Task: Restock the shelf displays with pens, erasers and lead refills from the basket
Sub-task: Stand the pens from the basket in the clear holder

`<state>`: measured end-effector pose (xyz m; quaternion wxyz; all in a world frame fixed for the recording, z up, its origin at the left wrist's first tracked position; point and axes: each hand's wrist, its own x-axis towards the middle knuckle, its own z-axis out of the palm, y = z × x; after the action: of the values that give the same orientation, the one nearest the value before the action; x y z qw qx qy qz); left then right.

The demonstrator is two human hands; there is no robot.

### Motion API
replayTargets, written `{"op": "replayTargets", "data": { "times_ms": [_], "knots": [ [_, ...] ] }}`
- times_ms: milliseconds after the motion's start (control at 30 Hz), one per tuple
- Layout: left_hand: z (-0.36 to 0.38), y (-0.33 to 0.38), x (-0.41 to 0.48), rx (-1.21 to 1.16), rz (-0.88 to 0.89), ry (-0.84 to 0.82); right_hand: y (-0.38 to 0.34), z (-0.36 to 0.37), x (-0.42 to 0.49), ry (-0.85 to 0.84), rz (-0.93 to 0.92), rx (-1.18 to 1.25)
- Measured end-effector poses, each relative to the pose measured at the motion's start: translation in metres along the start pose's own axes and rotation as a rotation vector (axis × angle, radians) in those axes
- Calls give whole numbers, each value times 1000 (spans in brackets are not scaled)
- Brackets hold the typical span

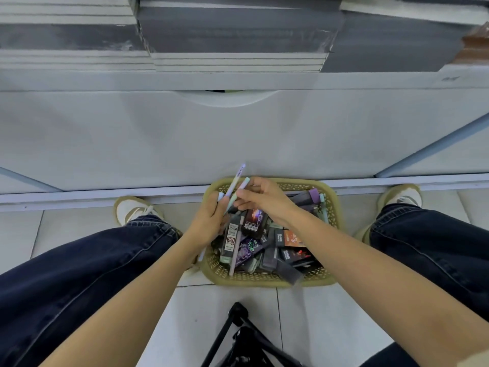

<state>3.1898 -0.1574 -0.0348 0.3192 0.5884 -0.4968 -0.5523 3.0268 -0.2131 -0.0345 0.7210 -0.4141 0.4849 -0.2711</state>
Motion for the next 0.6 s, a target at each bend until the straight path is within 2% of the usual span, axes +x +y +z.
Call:
{"op": "replayTargets", "data": {
  "times_ms": [67,200,267,333,467,600],
  "knots": [
    [-8,-6,3,40,-22,47,6,-6,3,72,-12,-50],
    [-27,-24,6,209,-79,225,25,-22,10,420,-77,-557],
    [-31,-31,7,233,-121,268,36,-14,13,396,-115,-618],
    [-29,-33,8,233,-161,240,45,-3,19,368,-123,-668],
    [-27,-34,9,235,-165,220,47,5,32,380,-66,-659],
    [-28,-34,8,244,-162,224,50,10,33,258,-44,-694]
  ]
}}
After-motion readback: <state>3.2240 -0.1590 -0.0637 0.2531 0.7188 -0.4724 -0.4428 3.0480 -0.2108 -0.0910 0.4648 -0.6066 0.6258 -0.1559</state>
